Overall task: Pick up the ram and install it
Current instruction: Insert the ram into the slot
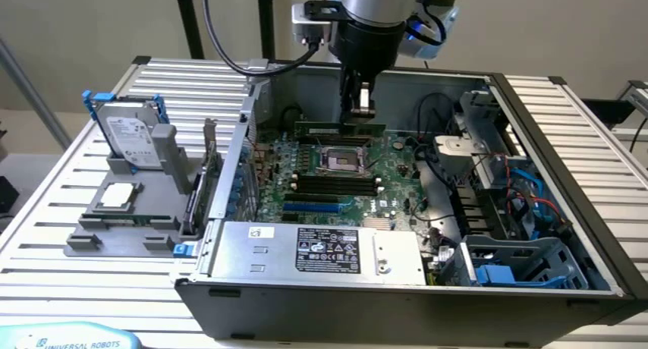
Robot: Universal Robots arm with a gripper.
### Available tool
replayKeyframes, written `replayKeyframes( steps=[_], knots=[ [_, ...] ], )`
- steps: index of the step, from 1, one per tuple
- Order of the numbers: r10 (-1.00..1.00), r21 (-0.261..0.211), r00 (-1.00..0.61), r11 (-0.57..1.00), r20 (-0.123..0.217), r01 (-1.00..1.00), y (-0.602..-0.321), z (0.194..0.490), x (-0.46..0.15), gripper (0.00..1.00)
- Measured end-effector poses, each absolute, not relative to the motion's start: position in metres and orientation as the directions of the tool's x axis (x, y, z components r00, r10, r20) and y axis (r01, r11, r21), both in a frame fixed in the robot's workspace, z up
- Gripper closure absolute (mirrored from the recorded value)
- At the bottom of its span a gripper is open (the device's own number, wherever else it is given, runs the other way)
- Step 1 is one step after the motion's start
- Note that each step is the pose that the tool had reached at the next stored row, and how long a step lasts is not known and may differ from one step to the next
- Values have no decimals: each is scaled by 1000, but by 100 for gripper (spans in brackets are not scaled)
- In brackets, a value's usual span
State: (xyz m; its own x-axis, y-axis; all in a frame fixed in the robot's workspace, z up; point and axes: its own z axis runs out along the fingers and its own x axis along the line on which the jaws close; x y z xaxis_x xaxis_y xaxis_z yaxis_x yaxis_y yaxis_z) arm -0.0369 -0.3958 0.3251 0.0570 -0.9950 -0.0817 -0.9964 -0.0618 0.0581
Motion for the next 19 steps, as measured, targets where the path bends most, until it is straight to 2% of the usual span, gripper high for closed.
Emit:
replayKeyframes(
  steps=[19],
  knots=[
    [-996,55,36,-40,-82,-998,-406,291,-34,87]
  ],
)
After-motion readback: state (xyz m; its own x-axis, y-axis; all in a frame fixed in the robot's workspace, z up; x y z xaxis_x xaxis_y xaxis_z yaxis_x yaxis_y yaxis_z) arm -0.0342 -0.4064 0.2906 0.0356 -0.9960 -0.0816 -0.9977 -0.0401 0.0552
